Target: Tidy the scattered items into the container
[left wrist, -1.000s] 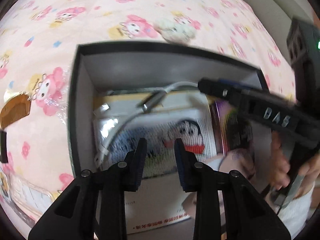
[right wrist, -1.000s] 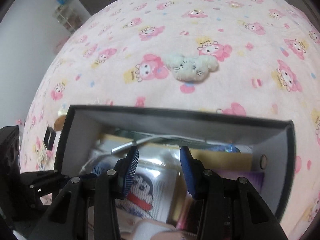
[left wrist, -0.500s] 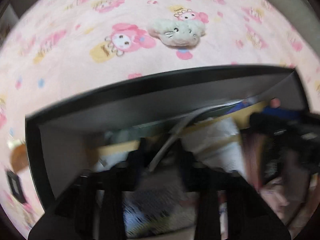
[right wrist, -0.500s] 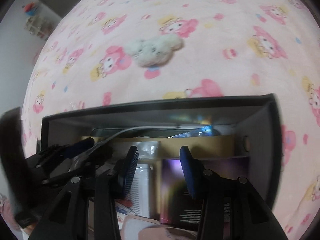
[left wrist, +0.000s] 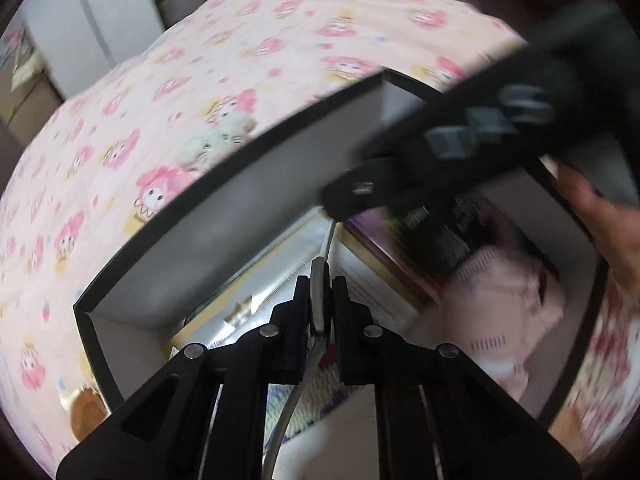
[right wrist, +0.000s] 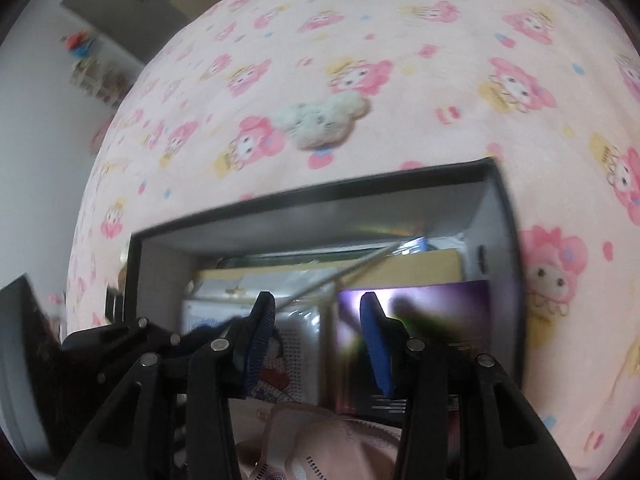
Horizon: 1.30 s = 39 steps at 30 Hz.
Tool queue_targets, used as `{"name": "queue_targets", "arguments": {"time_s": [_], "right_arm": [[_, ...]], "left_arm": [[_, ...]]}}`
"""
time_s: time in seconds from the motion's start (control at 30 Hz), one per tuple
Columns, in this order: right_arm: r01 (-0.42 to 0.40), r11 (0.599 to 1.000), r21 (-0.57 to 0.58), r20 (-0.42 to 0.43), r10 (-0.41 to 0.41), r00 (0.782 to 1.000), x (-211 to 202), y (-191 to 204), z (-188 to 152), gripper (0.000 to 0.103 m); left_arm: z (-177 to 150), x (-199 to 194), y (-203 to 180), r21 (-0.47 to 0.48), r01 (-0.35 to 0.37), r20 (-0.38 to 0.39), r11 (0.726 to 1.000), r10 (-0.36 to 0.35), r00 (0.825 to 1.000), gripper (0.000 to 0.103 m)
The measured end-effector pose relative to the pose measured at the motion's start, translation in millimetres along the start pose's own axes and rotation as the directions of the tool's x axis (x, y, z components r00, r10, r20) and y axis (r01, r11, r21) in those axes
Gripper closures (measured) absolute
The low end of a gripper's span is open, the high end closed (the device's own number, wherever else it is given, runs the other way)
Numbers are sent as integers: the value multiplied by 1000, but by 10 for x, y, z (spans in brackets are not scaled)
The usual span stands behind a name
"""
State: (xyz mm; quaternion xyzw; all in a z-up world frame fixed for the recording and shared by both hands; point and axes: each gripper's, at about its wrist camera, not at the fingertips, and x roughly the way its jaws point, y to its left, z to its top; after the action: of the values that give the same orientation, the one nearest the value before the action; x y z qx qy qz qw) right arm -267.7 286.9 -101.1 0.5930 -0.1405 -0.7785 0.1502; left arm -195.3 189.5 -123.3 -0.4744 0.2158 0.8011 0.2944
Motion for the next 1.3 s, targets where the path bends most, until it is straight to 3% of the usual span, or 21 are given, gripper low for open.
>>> {"name": "queue_targets", "arguments": {"time_s": [0.13,0.33,0.43,0.5,0.67,0.77,0.87,0.97,1.07,1.17,1.3], "right_arm": [[15,998,-53,-29,-17,999,179,133,-70,63],[50,992,-114,-68,-58,996,438,234,-73,64],[37,994,-99,-122,-49,991,493,201,-144,66],[41,994,-101,-124,-53,991,467,196,-200,66],[37,996,-84,-141,-48,989,422,170,-312,68],[32,997,-65,-159,-42,986,414,143,-378,68],[34,998,-60,-140,-42,989,324,136,-461,68],[42,998,-42,-97,-46,994,202,124,-508,68],[92,993,-76,-35,-94,995,109,150,-478,68],[95,988,-118,3,-95,995,127,192,-401,68],[52,986,-155,-65,-63,996,325,213,-283,67]], "left_arm": [[-114,-77,-32,36,72,0,997,-72,997,93],[-190,162,-15,17,25,-123,1000,-23,992,93],[-193,120,73,-27,32,-115,999,-35,993,92],[-200,70,130,-56,46,-113,997,-52,992,86],[-271,-136,219,-108,36,-111,994,-48,993,85],[-325,-91,288,-179,10,-161,984,-39,986,85],[-406,-139,336,-256,51,-167,965,-96,981,85],[-415,-199,222,-249,97,-174,964,-143,974,85],[-475,-148,20,-202,69,-251,977,-120,960,85],[-497,27,9,-220,36,-330,975,-109,938,85],[-430,83,165,-287,-10,-349,958,-95,932,85]]}}
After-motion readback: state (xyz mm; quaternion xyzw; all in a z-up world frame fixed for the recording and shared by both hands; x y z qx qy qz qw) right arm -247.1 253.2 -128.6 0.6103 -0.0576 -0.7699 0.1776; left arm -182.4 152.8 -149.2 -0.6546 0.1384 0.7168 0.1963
